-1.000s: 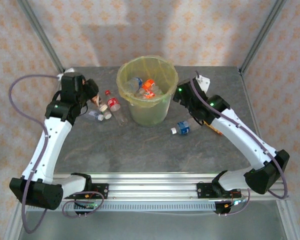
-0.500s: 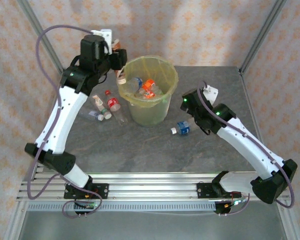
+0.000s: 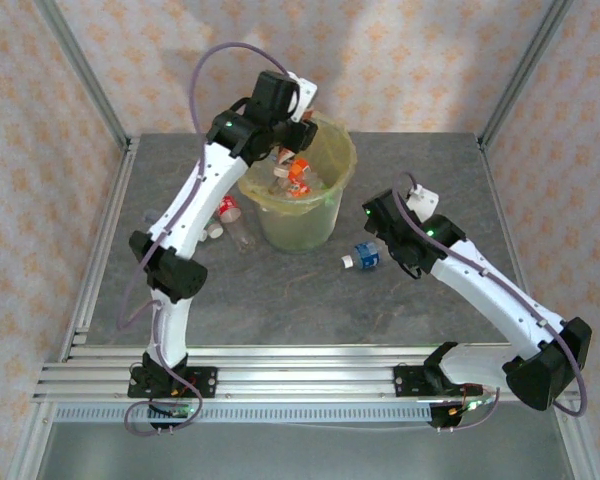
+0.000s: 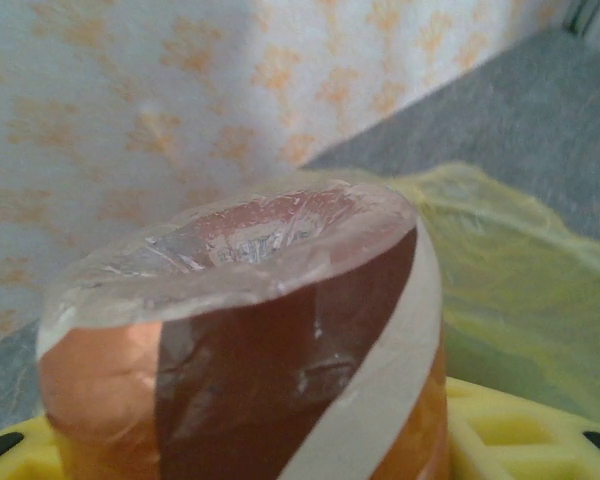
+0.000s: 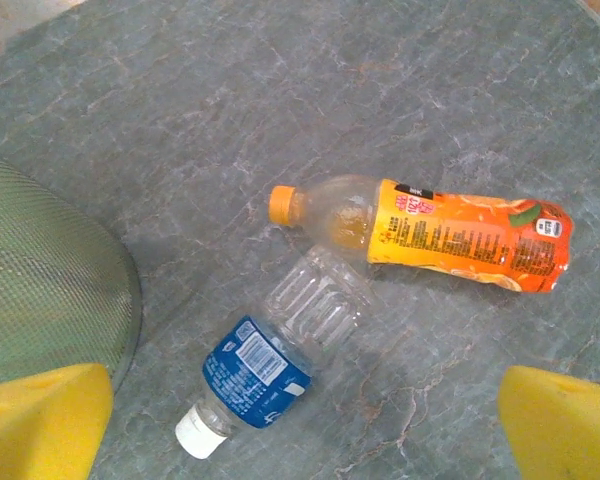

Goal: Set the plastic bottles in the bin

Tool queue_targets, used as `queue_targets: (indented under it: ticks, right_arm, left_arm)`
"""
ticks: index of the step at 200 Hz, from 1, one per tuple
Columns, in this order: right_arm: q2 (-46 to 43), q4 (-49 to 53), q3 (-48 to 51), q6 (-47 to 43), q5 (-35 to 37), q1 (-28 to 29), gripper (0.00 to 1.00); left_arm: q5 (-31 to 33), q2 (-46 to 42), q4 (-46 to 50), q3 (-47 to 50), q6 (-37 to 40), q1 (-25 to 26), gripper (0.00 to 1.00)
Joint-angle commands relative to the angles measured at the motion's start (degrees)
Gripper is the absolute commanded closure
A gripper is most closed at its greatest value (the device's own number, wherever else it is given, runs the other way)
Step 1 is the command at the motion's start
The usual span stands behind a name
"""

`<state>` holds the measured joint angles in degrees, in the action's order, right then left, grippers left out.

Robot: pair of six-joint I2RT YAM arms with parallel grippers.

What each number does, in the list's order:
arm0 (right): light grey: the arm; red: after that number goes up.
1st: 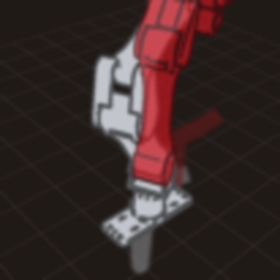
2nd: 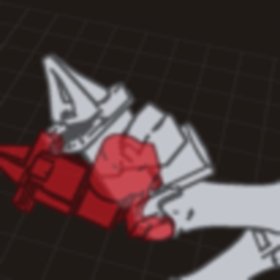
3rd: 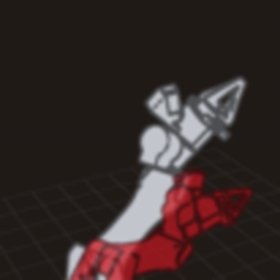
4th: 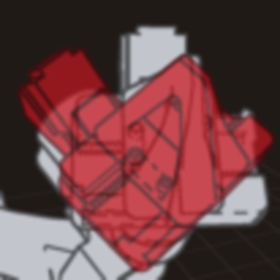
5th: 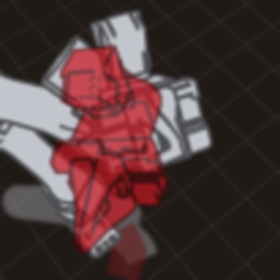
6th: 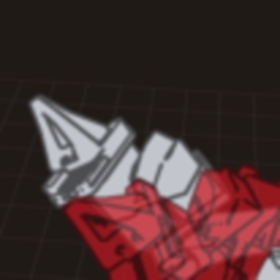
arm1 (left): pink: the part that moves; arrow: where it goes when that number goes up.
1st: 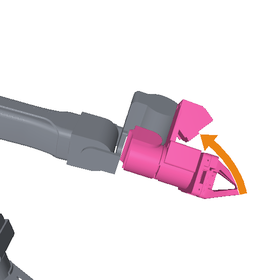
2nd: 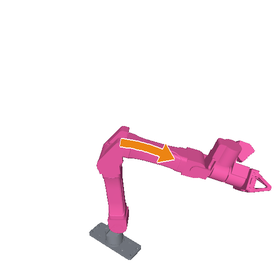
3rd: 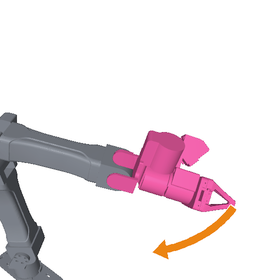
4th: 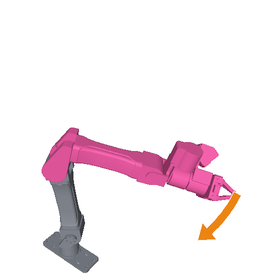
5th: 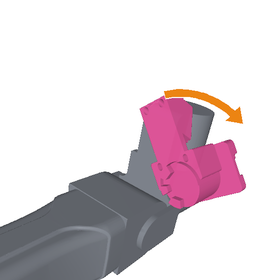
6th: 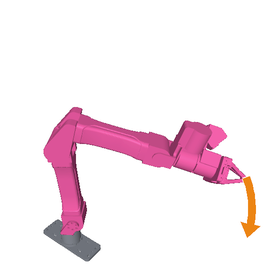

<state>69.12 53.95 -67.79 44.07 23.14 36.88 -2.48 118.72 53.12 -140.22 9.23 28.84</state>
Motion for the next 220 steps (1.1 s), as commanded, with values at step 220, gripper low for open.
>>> queue_targets:
  ticks: [220]
  right_arm:
    - [5.1, -9.5, 10.1, 7.3, -11.8, -1.7, 0.01]
  left_arm:
    - [17.0, -3.5, 5.7, 3.3, -6.8, 0.4, 0.11]
